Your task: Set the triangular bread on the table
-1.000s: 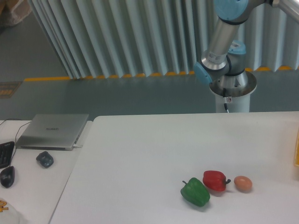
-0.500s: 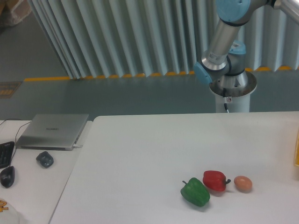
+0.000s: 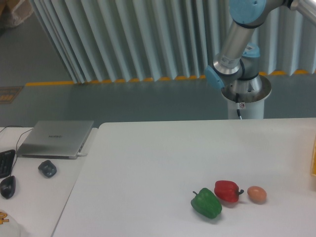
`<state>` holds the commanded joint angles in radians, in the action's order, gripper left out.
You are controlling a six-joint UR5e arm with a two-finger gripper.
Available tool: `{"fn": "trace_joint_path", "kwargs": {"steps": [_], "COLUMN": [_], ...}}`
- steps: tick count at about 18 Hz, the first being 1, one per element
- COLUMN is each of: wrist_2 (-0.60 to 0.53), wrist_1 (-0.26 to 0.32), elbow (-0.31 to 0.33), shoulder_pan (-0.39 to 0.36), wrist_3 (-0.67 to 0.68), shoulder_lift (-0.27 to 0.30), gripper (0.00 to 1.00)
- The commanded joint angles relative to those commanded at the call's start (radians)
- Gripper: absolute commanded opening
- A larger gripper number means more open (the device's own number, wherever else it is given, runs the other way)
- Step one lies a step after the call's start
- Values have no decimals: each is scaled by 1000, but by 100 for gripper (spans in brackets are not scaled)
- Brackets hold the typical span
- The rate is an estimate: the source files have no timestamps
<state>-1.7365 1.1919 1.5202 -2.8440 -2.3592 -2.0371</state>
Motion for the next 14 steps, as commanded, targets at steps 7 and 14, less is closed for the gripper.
{"fn": "trace_joint_path", "kwargs": {"steps": [7, 14], "wrist_2": [0, 2], "wrist_1": [0, 14], "elbow": [-3, -20], "shoulder_pan": [0, 3], "wrist_3": [11, 41], "shoulder_lift": [0, 12], "gripper": [55, 32]}}
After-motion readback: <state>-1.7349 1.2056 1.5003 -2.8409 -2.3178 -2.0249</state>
